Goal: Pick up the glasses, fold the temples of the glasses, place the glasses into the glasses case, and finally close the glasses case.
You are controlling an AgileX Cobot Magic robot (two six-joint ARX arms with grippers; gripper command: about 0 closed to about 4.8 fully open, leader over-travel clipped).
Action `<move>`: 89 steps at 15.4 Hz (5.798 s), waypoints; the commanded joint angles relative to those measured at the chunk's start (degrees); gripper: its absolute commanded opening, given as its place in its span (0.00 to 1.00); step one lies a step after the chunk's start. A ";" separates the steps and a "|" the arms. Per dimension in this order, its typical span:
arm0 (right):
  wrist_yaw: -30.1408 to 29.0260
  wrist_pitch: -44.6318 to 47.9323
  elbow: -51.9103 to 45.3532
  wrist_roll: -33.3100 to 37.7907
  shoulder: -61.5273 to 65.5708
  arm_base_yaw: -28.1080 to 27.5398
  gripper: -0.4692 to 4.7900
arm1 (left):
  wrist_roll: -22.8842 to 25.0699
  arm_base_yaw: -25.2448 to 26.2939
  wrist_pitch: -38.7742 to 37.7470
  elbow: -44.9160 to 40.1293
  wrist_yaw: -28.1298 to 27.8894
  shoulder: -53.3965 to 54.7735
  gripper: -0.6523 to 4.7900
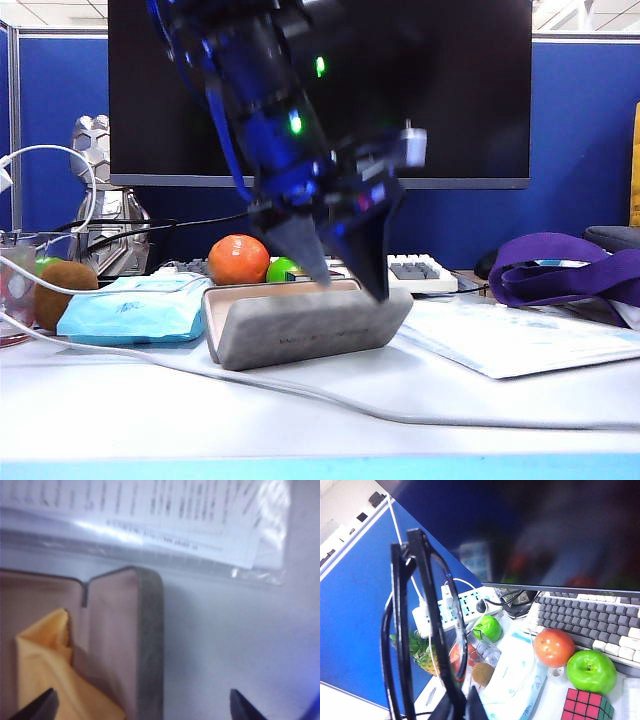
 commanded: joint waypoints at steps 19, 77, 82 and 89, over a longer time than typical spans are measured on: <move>-1.46 0.94 0.42 -0.44 -0.44 -0.02 0.09 | -0.17 -0.15 0.42 1.16 -3.32 1.68 0.11; -8.50 -0.70 0.44 -1.42 -0.57 0.07 0.09 | 44.41 2.10 8.00 17.66 11.26 12.33 0.69; -8.52 -0.39 0.44 -1.42 -0.57 0.07 0.09 | 44.22 2.14 9.05 17.62 11.23 14.86 0.68; -8.52 -0.39 0.44 -1.42 -0.57 0.07 0.09 | 42.71 2.14 9.29 17.70 10.99 15.12 0.21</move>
